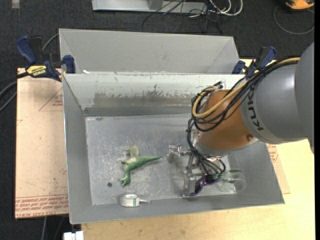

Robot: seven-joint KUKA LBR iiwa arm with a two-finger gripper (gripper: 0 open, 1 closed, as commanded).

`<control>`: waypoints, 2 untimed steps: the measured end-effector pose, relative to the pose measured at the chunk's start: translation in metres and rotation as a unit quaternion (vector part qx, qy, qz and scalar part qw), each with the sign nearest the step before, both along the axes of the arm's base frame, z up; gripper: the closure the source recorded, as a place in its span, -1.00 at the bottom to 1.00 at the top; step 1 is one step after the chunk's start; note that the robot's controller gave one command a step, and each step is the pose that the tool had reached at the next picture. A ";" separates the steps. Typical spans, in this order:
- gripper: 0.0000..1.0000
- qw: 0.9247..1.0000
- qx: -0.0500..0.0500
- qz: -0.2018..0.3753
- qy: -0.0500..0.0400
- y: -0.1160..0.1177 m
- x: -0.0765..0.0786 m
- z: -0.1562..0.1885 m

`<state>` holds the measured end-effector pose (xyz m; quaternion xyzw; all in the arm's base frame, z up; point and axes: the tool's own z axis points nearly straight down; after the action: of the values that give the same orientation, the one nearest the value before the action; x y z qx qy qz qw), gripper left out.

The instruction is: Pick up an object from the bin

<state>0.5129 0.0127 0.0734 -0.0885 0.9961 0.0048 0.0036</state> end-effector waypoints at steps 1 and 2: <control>-1.00 0.996 -0.002 0.084 -0.012 -0.017 -0.022 -0.001; -1.00 1.000 0.000 0.012 -0.003 -0.053 -0.006 -0.002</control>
Offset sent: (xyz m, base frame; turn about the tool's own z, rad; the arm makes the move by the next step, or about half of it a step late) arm -0.0067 -0.0534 -0.0021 -0.0220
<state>0.5072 -0.0405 0.0715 -0.1002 0.9949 0.0048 0.0061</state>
